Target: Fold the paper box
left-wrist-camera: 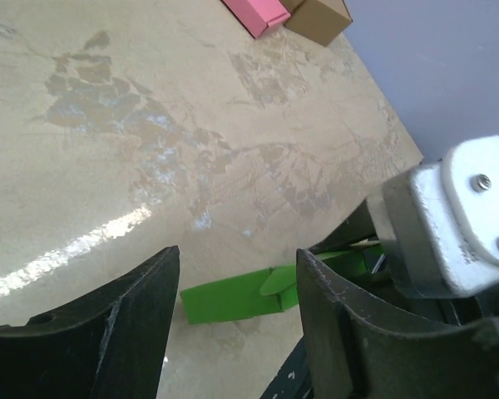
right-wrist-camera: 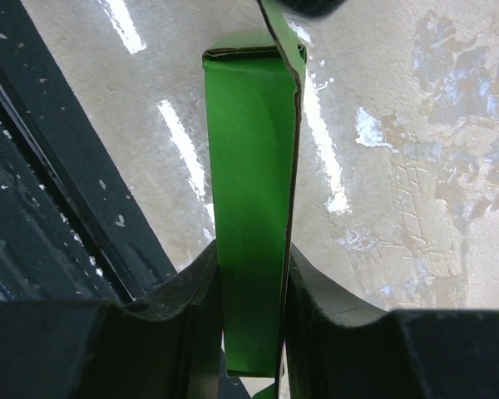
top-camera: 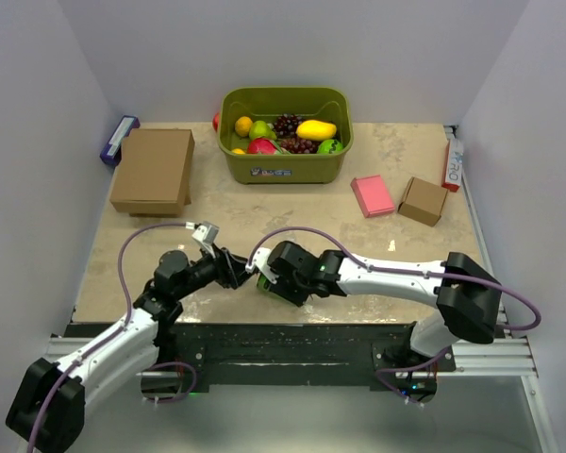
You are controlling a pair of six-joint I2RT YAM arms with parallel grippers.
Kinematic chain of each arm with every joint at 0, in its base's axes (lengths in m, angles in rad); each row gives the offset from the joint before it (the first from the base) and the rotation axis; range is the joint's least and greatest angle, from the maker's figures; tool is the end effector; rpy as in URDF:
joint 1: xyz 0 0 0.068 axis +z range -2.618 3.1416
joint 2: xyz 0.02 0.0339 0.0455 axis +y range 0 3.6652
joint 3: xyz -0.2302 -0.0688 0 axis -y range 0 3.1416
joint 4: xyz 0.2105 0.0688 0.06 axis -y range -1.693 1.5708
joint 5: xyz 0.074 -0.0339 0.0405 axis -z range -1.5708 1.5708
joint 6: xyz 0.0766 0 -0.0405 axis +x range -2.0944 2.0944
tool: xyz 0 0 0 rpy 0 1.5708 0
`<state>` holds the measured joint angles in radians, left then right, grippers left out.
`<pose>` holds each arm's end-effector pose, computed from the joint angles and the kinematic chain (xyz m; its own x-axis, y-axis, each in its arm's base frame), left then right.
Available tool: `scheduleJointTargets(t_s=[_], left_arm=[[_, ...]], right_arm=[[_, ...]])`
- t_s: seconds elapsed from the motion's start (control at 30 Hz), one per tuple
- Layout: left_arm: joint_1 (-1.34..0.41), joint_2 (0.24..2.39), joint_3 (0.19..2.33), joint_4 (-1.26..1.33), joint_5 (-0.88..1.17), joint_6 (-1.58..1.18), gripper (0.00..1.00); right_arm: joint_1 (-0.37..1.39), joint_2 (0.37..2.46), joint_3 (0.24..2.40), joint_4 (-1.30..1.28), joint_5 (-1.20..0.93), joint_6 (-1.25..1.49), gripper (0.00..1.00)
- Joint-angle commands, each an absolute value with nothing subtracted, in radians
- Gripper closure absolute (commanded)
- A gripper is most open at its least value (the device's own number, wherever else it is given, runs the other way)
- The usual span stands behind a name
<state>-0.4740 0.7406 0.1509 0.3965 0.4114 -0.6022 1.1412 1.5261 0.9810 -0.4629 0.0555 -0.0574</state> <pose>0.1639 -0.1185 0.1739 -0.5756 -0.2883 -0.7653 0.5358 0.5741 -0.6192 0.1293 0.2720 0.1584 -0.3003 -0.7931 -0.5300 -0.9141 0.3979 -0.0774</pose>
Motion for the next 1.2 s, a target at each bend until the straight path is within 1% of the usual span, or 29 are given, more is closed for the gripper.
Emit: scheduleJointTargets(t_s=[0.0,0.2,0.43,0.53,0.7,0.9,1.17], left_arm=[[-0.506,0.726,0.164,0.492,0.394,-0.543,0.40],[-0.508,0.675,0.120,0.502,0.431,-0.514,0.41],[-0.514,0.712,0.113,0.506,0.459,-0.469,0.41],[-0.517,0.713,0.112,0.512,0.463,-0.463,0.38],[-0.523,0.729,0.109,0.518,0.469,-0.459,0.38],[-0.537,0.730,0.109,0.522,0.469,-0.454,0.42],[-0.545,0.761,0.113,0.564,0.479,-0.440,0.42]], right_arm=[[1.120,1.537,1.014,-0.448,0.037,-0.072,0.76],[1.108,1.552,1.019,-0.448,0.029,-0.074,0.76],[1.101,1.555,1.020,-0.446,0.021,-0.074,0.76],[1.100,1.559,1.020,-0.448,0.020,-0.074,0.76],[1.097,1.562,1.022,-0.448,0.020,-0.074,0.76],[1.095,1.565,1.023,-0.449,0.021,-0.072,0.76],[1.095,1.568,1.026,-0.453,0.014,-0.074,0.76]])
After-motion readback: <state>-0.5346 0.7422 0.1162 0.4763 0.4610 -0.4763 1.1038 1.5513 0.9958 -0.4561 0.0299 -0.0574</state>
